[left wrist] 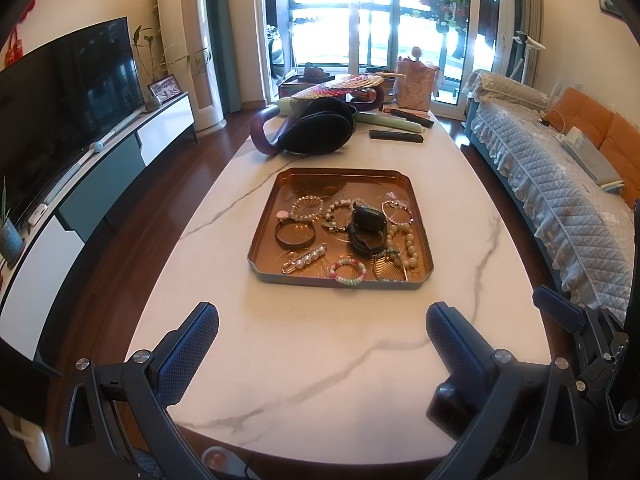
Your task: Organize jewelry
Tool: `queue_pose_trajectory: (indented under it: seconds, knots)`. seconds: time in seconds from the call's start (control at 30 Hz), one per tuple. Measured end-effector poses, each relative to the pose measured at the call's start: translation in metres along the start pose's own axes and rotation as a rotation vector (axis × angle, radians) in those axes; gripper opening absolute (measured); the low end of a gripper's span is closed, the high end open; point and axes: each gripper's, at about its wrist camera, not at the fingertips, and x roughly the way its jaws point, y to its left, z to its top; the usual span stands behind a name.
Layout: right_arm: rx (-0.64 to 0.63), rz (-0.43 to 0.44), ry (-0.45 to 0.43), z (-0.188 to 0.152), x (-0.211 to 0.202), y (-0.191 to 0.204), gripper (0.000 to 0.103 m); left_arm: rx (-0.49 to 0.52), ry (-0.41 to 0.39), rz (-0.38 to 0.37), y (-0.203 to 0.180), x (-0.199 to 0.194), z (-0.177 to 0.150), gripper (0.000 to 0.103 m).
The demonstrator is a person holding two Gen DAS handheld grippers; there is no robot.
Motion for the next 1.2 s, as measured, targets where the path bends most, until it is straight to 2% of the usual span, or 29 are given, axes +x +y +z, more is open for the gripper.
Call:
queue_pose_trajectory:
  seconds: [1.2]
  knots:
    - [-0.001,0.007,0.005,-0.0038,0.0012,0.0006,0.091,0.009,0.004,-0.009,-0.0035,0.0032,-0.0071,0.103]
